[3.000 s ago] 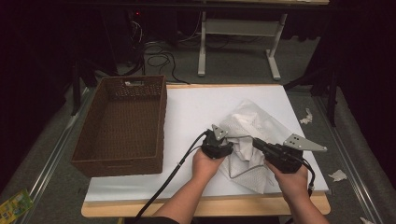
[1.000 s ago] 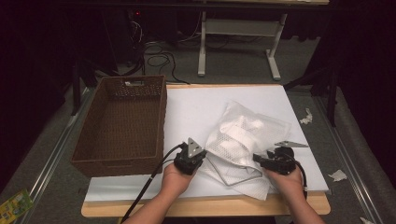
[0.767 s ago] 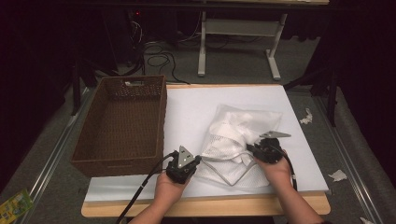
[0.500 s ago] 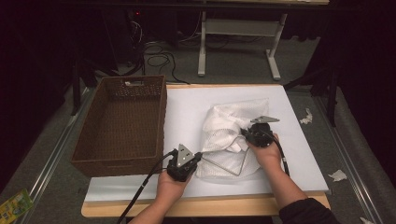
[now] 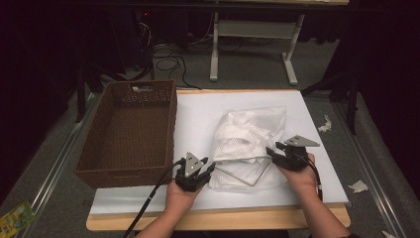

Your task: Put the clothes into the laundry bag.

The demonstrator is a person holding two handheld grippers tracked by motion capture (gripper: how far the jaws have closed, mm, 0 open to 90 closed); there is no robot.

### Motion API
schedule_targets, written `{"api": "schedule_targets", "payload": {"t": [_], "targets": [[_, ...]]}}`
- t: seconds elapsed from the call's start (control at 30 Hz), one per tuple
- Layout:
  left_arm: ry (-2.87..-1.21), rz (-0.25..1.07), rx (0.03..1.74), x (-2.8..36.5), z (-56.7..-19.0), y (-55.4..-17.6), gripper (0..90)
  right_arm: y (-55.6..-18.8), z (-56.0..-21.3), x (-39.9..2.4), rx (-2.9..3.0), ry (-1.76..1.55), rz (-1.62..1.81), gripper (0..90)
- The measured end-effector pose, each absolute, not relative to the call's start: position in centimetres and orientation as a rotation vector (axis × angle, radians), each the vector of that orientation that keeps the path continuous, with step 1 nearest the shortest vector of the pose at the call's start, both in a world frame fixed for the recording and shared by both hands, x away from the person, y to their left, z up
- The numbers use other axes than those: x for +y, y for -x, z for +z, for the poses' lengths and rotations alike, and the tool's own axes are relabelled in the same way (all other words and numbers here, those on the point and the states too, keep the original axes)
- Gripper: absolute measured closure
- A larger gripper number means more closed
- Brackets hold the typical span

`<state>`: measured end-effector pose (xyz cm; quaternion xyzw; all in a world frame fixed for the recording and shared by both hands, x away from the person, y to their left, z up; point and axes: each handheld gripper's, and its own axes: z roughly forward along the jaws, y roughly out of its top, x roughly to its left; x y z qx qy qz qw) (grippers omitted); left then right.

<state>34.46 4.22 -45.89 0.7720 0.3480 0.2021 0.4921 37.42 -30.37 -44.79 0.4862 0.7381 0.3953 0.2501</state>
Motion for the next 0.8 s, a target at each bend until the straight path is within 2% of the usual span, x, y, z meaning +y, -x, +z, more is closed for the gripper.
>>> {"api": "schedule_targets", "payload": {"t": [0.03,0.2,0.27,0.33,0.53,0.63,0.8], "targets": [[-1.862,0.493,0.842,4.2,-45.7,-34.3,50.3,-37.0,-44.5,-30.6,2.0,-1.321,1.089,45.0],[-1.857,0.497,0.804,4.0,-44.7,-33.3,17.6,-34.2,-42.9,-31.7,1.932,-1.269,1.208,11.5],[-1.855,0.499,0.784,3.9,-44.1,-32.9,9.7,-32.9,-42.4,-32.3,1.899,-1.226,1.219,2.5],[-1.86,0.502,0.773,3.8,-43.4,-32.4,0.2,-31.6,-41.9,-33.1,1.865,-1.224,1.227,0.5],[-1.871,0.441,0.727,5.6,-42.4,-29.4,0.4,-27.1,-41.4,-35.9,1.819,-1.219,1.255,0.4],[-1.874,0.46,0.719,6.5,-42.7,-28.4,0.5,-26.4,-41.5,-36.5,1.804,-1.22,1.278,0.4],[-1.852,0.429,0.743,6.4,-42.9,-29.1,0.4,-26.9,-41.6,-36.2,1.809,-1.226,1.277,0.4]]}}
